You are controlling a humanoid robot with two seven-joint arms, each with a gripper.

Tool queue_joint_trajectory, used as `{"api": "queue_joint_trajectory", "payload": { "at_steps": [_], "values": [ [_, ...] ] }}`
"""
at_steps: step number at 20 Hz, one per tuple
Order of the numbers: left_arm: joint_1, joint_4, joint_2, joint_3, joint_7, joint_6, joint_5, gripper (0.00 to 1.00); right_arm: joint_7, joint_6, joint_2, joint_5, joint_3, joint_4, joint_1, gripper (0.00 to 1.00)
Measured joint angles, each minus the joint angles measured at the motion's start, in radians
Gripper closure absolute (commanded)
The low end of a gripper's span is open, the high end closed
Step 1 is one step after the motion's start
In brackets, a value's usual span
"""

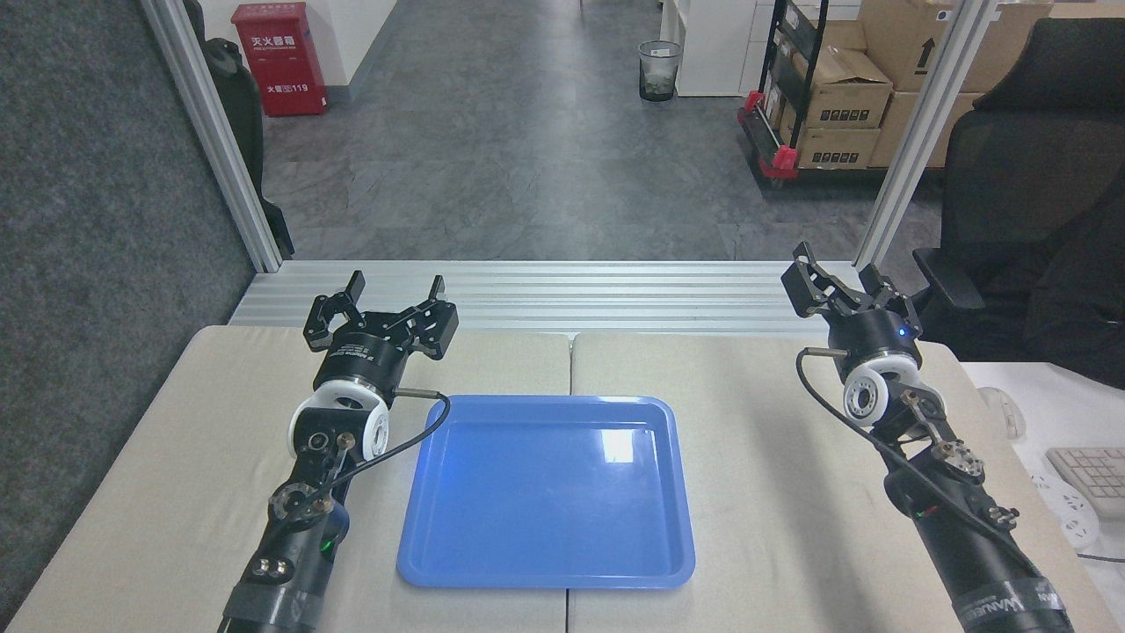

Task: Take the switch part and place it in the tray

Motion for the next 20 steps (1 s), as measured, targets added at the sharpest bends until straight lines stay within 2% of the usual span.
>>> {"api": "queue_joint_trajectory", "payload": {
  "at_steps": [10, 20],
  "values": [
    [-0.023, 0.003, -0.01, -0.002, 0.027, 0.06, -0.001, 0.0, 0.0, 0.0, 0.0, 0.0, 0.0, 0.0, 0.0, 0.01],
    [-0.017, 0.0, -0.016, -0.005, 0.063, 0.066, -0.003, 0.0, 0.0, 0.0, 0.0, 0.0, 0.0, 0.0, 0.0, 0.01]
  ]
}}
